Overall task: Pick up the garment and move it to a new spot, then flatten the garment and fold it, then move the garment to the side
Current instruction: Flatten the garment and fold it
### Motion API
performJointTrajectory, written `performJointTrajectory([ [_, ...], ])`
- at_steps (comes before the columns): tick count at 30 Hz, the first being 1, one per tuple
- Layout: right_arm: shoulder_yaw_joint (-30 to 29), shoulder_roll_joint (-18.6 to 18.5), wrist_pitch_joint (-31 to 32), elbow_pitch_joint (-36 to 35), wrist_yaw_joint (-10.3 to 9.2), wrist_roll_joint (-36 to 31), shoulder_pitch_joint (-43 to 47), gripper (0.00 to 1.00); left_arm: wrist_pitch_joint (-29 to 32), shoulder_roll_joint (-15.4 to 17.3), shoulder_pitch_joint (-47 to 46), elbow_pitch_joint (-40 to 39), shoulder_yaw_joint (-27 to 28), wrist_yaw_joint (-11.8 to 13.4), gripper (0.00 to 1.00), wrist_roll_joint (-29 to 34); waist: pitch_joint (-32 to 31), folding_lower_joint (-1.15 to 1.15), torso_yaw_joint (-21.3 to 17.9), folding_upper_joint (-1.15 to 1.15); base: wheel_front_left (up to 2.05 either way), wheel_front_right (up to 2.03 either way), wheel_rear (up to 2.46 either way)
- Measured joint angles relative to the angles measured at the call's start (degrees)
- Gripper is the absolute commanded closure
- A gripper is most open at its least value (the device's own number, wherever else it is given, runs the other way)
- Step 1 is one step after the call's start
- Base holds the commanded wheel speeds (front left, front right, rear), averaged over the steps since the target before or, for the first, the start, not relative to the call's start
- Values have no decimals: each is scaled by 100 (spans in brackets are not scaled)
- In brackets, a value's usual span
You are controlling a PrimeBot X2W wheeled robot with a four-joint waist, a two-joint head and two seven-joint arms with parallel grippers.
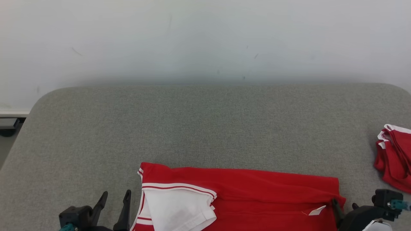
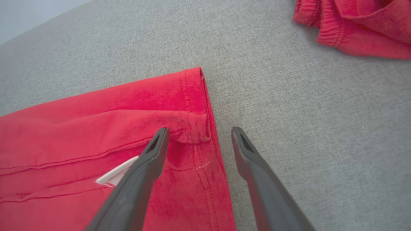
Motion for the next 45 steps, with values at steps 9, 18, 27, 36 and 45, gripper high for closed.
performJointTrajectory([
  [9, -80, 7, 162, -198, -147, 16, -26, 0, 43, 0, 1, -23, -16, -1, 0, -7, 28, 0, 3, 0, 0, 0, 0],
  [18, -94, 80, 314, 26, -299, 56, -125, 0, 75, -2, -10, -87, -57, -47, 0, -5, 157, 0, 151, 0, 0, 0, 0],
  [27, 10, 79, 536, 215, -370, -15, -160, 0, 75, 21, -10, -92, -26, -47, 0, -7, 235, 0, 207, 0, 0, 0, 0],
  [36, -5, 56, 554, 238, -428, -82, -181, 27, 76, 21, -14, -88, -19, -46, 0, -7, 233, 0, 159, 0, 0, 0, 0],
  [45, -53, 78, 553, 316, -495, -105, -257, 100, 76, 22, -15, -88, -21, -46, 0, -9, 232, 0, 146, 0, 0, 0, 0],
])
